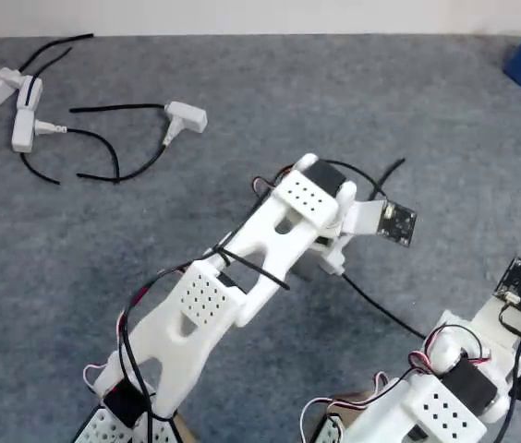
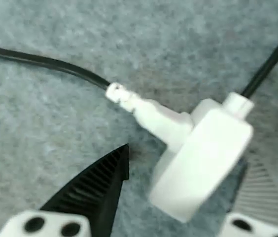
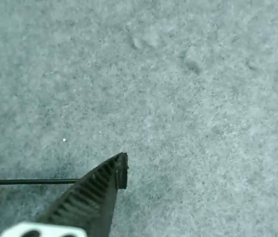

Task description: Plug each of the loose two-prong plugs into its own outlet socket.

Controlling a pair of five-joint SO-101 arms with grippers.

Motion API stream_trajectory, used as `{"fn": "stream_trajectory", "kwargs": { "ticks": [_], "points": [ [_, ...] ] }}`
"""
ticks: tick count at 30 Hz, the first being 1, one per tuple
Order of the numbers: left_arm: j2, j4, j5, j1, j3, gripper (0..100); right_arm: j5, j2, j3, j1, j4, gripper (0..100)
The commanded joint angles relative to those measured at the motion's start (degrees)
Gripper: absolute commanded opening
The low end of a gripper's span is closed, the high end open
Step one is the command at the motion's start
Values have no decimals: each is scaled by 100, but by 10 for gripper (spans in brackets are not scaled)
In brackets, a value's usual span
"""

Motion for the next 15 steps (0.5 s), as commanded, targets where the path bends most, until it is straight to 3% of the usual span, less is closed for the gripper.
{"fn": "stream_trajectory", "kwargs": {
  "ticks": [1, 3, 15],
  "points": [
    [145, 475, 0, 66, -778, 136, -18, -48, 75, -215, -4, 556],
    [171, 686, 0, -75, -971, 57, -9, -48, 92, -374, -4, 556],
    [136, 738, 18, -2492, -2492, 60, -9, -13, 92, -532, -4, 556]
  ]
}}
